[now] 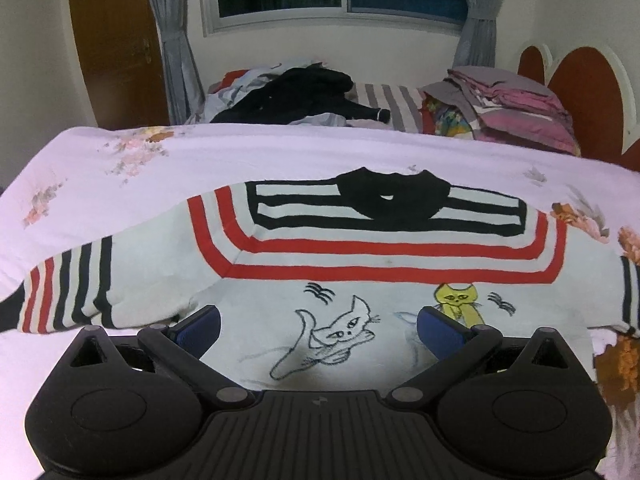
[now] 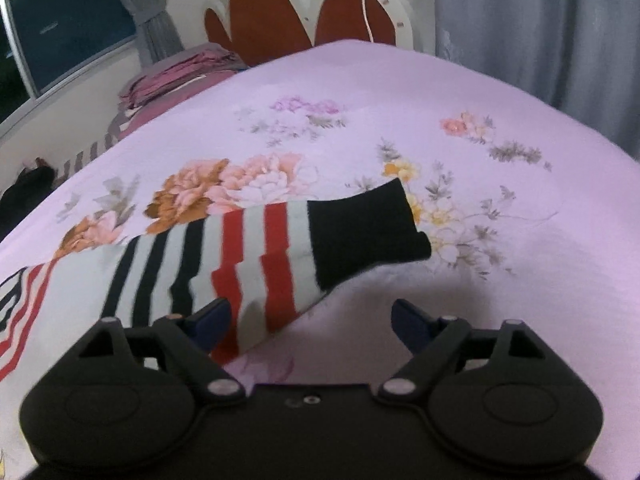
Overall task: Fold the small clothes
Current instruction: 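Move the right gripper to the black cuff of the sleeve and grasp it, then lift the cuff with the right gripper and fold the sleeve across the sweater body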
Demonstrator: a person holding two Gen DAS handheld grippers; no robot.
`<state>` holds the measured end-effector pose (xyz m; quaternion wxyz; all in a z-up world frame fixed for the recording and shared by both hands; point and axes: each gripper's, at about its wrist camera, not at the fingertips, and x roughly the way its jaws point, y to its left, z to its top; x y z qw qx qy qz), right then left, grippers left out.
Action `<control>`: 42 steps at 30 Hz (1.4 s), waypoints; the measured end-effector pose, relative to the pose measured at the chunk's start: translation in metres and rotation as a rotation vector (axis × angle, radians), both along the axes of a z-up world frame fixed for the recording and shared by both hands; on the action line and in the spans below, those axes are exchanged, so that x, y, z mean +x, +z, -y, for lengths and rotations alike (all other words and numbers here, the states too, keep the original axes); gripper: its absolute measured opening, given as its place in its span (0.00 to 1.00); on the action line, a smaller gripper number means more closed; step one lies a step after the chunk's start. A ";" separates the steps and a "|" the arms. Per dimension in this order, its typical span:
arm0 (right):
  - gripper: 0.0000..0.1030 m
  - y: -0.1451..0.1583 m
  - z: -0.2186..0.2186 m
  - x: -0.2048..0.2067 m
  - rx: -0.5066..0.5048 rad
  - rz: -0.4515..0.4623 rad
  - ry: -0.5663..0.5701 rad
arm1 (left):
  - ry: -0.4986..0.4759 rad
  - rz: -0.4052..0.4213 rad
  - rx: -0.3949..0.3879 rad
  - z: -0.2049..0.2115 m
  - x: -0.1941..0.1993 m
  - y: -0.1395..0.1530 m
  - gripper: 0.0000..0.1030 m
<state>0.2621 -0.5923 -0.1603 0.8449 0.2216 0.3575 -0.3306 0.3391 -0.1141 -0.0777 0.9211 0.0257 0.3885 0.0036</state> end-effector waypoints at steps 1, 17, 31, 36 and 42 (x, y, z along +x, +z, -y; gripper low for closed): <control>0.81 -0.003 0.004 0.002 0.014 0.006 -0.008 | -0.001 -0.002 0.007 0.000 0.002 -0.001 1.00; 0.09 0.019 -0.001 0.025 -0.088 0.122 0.029 | -0.016 -0.018 -0.048 0.001 0.020 -0.003 1.00; 0.09 0.073 -0.203 0.100 -0.119 0.254 0.595 | 0.005 0.003 -0.124 -0.047 0.027 -0.001 1.00; 0.09 0.035 -0.266 0.126 -0.063 0.165 0.714 | 0.031 -0.019 -0.143 -0.069 0.033 -0.013 1.00; 0.44 0.006 -0.308 0.131 0.020 0.075 0.800 | -0.025 -0.079 -0.183 -0.063 0.051 -0.031 1.00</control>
